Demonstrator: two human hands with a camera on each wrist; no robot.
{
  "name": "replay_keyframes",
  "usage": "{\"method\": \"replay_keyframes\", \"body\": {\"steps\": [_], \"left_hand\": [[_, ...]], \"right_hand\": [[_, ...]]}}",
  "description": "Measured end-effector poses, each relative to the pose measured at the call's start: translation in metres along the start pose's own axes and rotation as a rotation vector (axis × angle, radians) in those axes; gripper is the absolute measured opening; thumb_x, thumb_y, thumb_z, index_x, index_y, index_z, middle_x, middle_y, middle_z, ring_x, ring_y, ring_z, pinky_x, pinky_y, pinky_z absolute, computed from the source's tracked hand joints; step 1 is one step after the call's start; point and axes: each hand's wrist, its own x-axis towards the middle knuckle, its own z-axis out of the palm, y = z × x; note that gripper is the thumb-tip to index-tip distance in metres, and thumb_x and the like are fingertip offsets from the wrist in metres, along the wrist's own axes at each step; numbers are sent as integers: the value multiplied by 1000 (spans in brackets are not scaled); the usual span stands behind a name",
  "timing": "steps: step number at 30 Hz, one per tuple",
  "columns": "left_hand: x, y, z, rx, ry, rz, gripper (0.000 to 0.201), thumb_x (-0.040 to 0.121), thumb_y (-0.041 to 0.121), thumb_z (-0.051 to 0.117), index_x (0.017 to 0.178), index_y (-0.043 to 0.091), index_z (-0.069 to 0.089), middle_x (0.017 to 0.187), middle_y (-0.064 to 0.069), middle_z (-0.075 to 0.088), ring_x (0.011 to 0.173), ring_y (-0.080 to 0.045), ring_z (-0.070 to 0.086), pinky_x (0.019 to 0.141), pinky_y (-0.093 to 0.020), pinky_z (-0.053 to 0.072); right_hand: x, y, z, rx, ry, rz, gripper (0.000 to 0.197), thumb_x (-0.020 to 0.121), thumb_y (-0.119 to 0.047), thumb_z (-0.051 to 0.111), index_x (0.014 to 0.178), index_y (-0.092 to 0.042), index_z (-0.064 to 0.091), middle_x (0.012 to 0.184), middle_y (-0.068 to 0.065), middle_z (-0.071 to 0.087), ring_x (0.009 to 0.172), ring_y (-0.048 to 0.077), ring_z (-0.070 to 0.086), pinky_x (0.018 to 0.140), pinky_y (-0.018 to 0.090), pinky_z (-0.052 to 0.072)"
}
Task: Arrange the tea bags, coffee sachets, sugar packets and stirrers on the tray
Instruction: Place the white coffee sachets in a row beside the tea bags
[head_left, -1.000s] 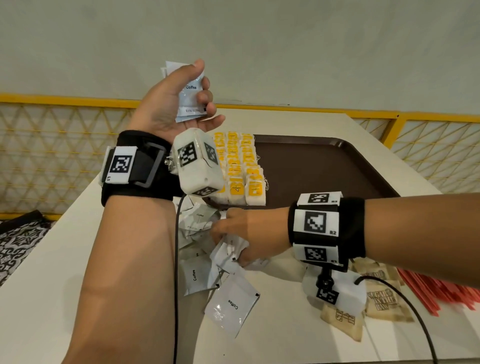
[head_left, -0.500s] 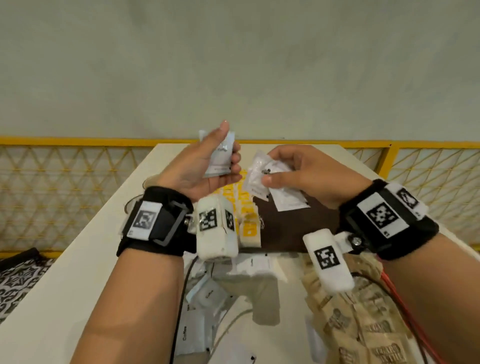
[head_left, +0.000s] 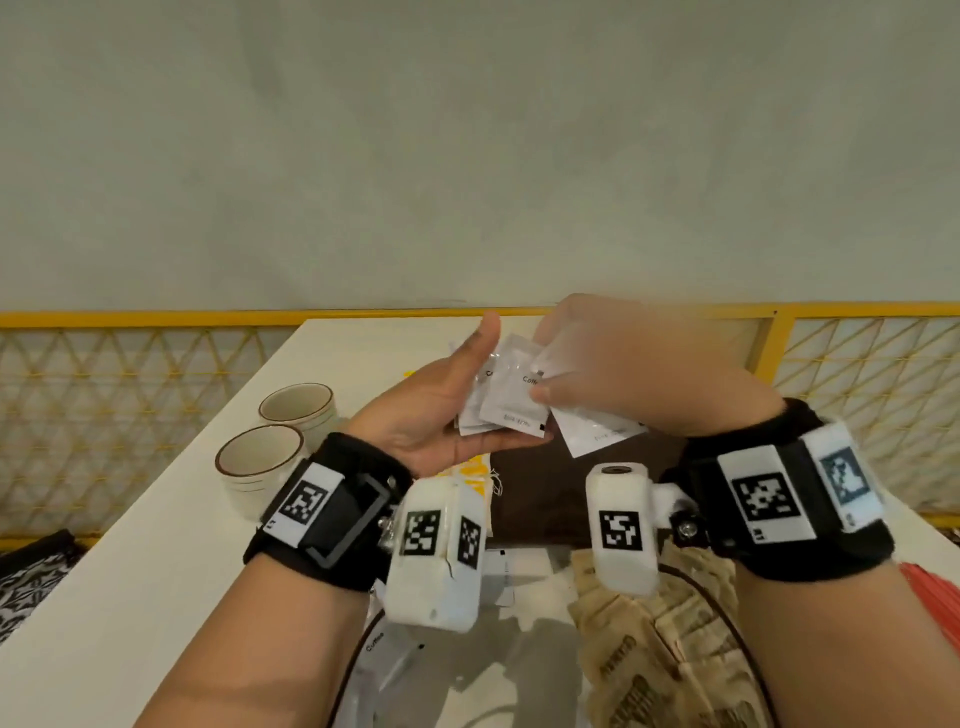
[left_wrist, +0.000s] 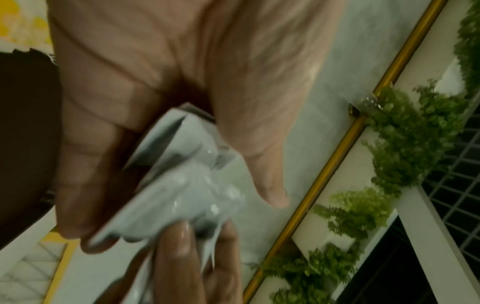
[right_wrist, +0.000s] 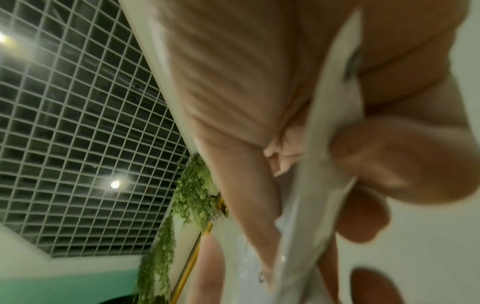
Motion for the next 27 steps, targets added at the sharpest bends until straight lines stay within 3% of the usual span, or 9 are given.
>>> {"method": "replay_keyframes", "body": {"steps": [5, 8, 11, 13, 15, 18, 20, 22, 27], "left_hand": [[5, -11, 6, 54, 45, 73, 34, 75, 23, 61, 106, 10, 63, 93, -11, 72, 82, -22, 71, 66, -33, 60], [7, -10, 3, 2, 71, 104, 29, 78, 21, 61, 104, 8, 62, 87, -12, 67, 76, -22, 67, 68, -33, 60], [7, -9, 0, -53, 75, 113, 27, 79, 20, 63, 103, 8, 60, 77, -8, 57, 66, -17, 61, 63, -30, 57], [7, -10, 1, -28, 64, 110, 29, 75, 21, 67, 100, 9, 62, 78, -7, 57, 69, -17, 60, 64, -29, 57], [7, -12, 3, 14, 59, 126, 30, 70, 17, 68, 99, 11, 65, 85, -9, 65, 78, -19, 64, 68, -28, 58], [9, -14, 1, 26, 112, 169, 33, 76, 4, 65, 109, 5, 63, 93, -11, 72, 81, -21, 71, 72, -30, 59], [9, -12, -4, 16, 165, 183, 38, 80, -2, 62, 117, 2, 59, 97, -13, 72, 81, -22, 72, 72, -31, 59], [10, -10, -9, -9, 205, 193, 36, 82, -3, 61, 117, 3, 59, 95, -13, 72, 80, -23, 72, 71, -32, 58], [11, -7, -11, -69, 211, 217, 30, 82, 0, 61, 111, 6, 61, 97, -13, 72, 83, -22, 71, 73, -28, 57]], "right_hand": [[5, 12, 11, -65, -15, 5, 33, 79, -27, 74, 107, -30, 58, 92, -13, 59, 77, 2, 55, 61, 19, 39], [4, 16, 9, 134, -50, 34, 38, 86, -20, 68, 120, -31, 55, 96, -7, 66, 79, 10, 65, 67, 27, 54], [6, 22, 8, 287, -24, 27, 42, 88, -11, 65, 122, -31, 53, 98, 3, 66, 81, 15, 65, 75, 34, 55], [9, 25, 11, 358, 34, 3, 43, 86, -6, 66, 119, -31, 55, 105, 10, 62, 86, 20, 62, 81, 39, 54], [13, 26, 17, 434, 64, -12, 41, 84, -2, 67, 113, -29, 58, 104, 8, 61, 87, 19, 61, 80, 38, 54], [17, 24, 22, 503, 107, -19, 31, 83, -2, 67, 103, -26, 63, 102, 7, 62, 91, 23, 63, 83, 43, 55], [19, 26, 17, 579, 281, 2, 29, 83, 2, 64, 95, -23, 63, 99, 7, 61, 87, 22, 63, 80, 42, 55], [17, 27, 7, 623, 416, 30, 27, 85, 6, 61, 94, -19, 62, 92, 6, 60, 73, 17, 62, 70, 32, 55], [10, 27, 7, 503, 208, 58, 20, 78, -11, 76, 95, -10, 65, 87, 8, 66, 64, 13, 62, 53, 24, 51]]}}
